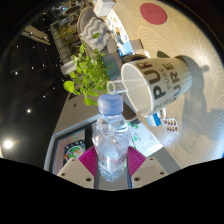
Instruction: Pour water
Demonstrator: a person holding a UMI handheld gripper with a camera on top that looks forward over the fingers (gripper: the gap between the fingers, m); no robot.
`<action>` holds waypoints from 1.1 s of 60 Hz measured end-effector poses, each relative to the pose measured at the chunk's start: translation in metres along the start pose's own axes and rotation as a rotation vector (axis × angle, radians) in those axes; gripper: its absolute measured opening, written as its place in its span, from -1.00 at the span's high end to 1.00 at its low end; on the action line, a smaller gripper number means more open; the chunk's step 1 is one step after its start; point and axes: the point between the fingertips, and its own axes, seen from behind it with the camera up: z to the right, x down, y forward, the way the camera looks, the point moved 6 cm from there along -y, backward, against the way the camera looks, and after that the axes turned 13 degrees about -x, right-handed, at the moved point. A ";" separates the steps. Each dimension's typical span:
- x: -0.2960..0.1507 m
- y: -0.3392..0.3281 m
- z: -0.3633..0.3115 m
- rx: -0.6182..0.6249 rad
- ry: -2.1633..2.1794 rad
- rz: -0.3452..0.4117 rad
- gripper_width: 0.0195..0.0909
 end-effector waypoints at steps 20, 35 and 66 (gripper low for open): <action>0.011 0.000 -0.112 0.003 -0.684 -0.173 0.53; -0.041 -0.020 -0.201 0.062 -1.405 -0.219 0.52; -0.258 -0.085 -0.073 0.494 -1.815 -0.389 0.52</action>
